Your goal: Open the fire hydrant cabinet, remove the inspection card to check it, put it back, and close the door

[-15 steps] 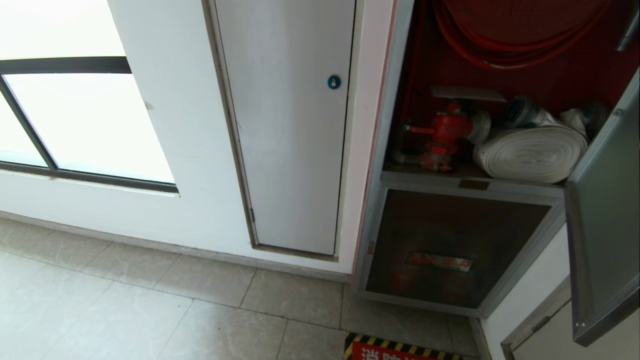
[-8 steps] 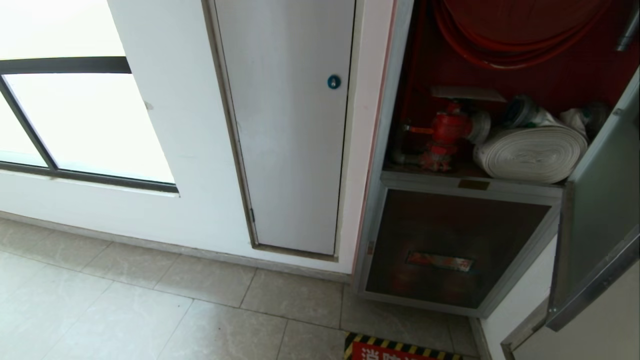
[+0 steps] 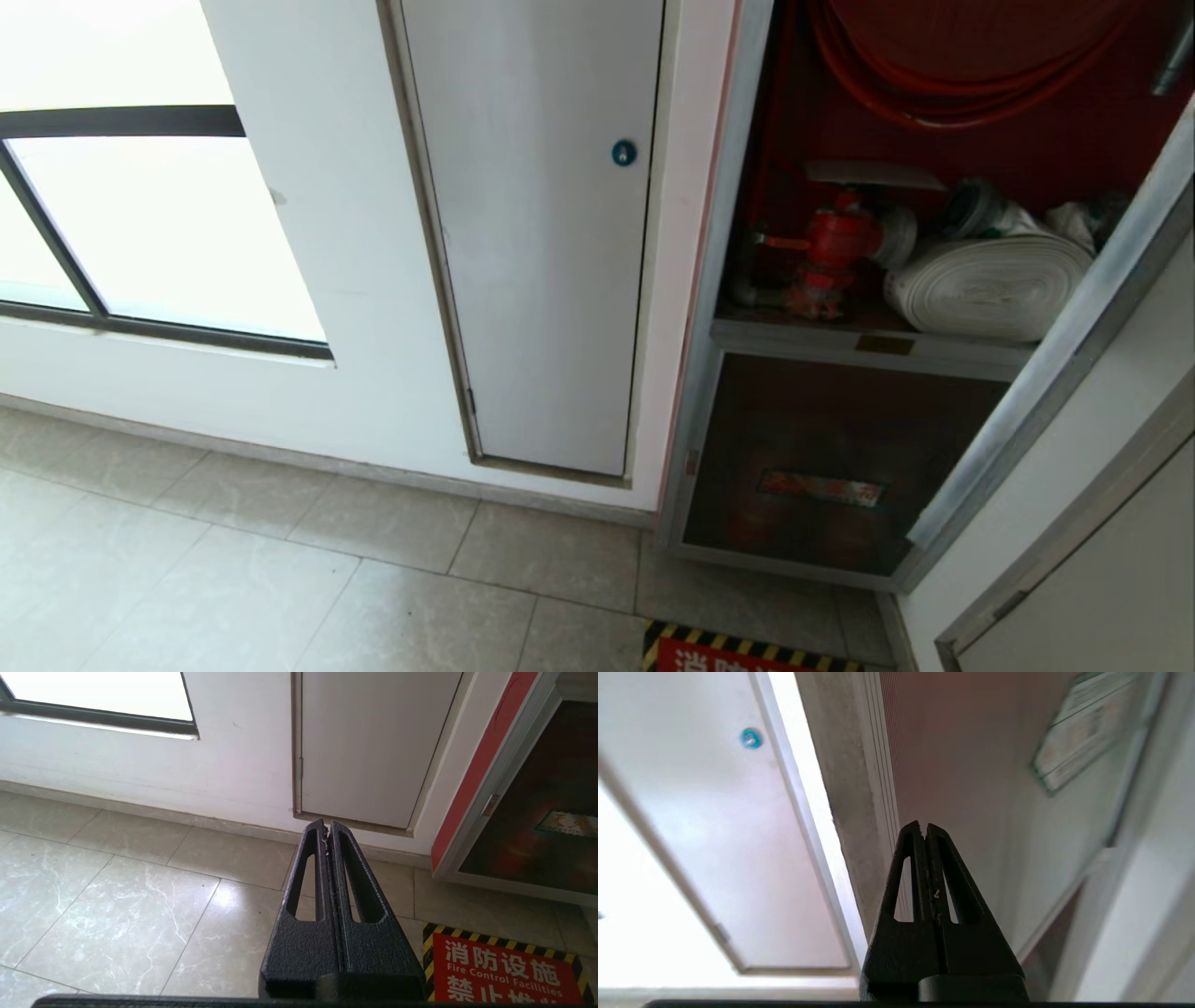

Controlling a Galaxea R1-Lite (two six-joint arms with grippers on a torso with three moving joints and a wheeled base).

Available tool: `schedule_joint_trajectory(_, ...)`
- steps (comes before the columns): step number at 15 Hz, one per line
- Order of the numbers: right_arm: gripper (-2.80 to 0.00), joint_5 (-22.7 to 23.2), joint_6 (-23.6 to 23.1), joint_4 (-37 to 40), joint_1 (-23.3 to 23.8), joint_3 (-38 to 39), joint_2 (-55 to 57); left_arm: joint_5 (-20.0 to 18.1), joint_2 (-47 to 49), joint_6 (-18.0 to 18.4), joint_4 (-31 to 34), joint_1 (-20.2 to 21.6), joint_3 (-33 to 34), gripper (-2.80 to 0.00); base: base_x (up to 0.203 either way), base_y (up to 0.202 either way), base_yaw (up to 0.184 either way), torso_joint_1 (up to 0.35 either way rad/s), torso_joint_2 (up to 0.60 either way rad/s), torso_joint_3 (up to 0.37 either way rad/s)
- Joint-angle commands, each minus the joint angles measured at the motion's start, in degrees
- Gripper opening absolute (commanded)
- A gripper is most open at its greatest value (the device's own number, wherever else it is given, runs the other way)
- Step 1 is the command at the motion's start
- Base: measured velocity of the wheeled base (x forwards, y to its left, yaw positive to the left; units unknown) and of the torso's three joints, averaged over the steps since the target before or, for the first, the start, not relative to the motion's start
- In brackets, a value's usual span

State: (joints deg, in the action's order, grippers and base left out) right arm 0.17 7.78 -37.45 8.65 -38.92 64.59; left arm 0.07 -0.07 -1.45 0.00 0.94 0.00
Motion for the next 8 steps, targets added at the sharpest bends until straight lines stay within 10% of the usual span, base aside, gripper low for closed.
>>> schedule_joint_trajectory(1, -2.80, 1.6, 0.5, -0.4, -1.1, -1.9, 6.3, 0.0, 0.1, 0.0, 0.0, 0.0, 0.0, -2.80, 0.000, 0.000, 0.000, 0.000, 0.00, 0.000)
schedule_joint_trajectory(8, -2.80, 5.7, 5.8, -2.9, -4.1, -17.6, 24.9, 0.0, 0.1, 0.0, 0.0, 0.0, 0.0, -2.80, 0.000, 0.000, 0.000, 0.000, 0.00, 0.000)
